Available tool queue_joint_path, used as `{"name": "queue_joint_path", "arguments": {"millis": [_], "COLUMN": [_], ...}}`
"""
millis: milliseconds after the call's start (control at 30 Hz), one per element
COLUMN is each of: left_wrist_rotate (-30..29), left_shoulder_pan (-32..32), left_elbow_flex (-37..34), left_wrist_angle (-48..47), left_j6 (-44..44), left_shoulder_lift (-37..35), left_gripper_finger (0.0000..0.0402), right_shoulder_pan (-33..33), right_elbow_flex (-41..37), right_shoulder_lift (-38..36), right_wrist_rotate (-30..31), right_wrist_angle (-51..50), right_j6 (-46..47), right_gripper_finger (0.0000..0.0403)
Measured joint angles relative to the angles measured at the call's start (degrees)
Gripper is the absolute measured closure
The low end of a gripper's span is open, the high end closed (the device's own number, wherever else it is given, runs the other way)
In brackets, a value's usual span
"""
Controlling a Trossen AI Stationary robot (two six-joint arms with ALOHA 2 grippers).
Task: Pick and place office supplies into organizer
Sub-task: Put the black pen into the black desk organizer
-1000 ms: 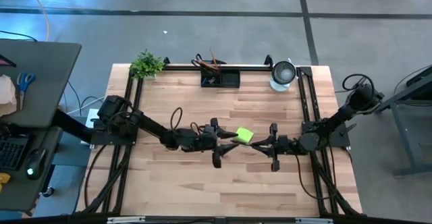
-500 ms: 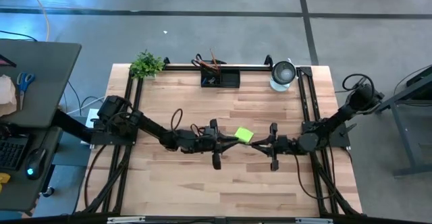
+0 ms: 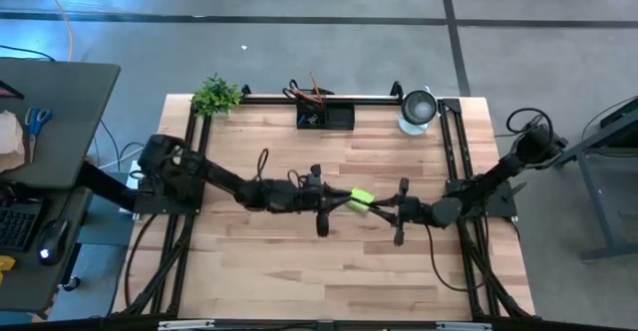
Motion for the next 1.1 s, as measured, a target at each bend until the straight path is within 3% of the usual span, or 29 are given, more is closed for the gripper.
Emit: {"name": "queue_joint_path", "arguments": {"millis": [233, 400, 600, 733, 900, 1100], "left_wrist_rotate": [6.0, 10.8, 7.8, 6.9, 7.3, 19.7], "left_shoulder_pan": [9.2, 13.9, 21.8, 26.7, 32.7, 45.0], "left_elbow_flex": [0.1, 0.1, 6.1, 14.1, 17.5, 17.5], "left_wrist_angle": [-8.4, -20.2, -42.3, -56.6, -59.7, -59.2], "left_j6": [0.9, 1.1, 7.1, 11.0, 15.1, 15.9], "left_shoulder_lift": [-8.8, -13.6, -17.9, -18.2, -18.2, -16.1], "left_gripper_finger": [0.0391, 0.039, 0.0386, 0.0392, 0.0383, 0.0391], "right_shoulder_pan": [0.2, 0.1, -0.1, -1.9, -6.3, -13.7], "right_elbow_flex": [0.0, 0.0, 0.0, 0.0, 0.0, 0.0], "right_shoulder_lift": [0.1, 0.0, 0.0, 0.0, 0.0, 0.0], "right_wrist_rotate": [3.8, 11.6, 18.4, 18.9, 17.3, 12.5], "right_wrist_angle": [-6.4, -4.4, -2.9, -2.9, -3.0, -3.8], "right_j6": [-0.4, -6.5, -7.6, -7.3, -7.1, -7.7], "right_gripper_finger": [0.0275, 0.0242, 0.022, 0.0218, 0.0229, 0.0251]}}
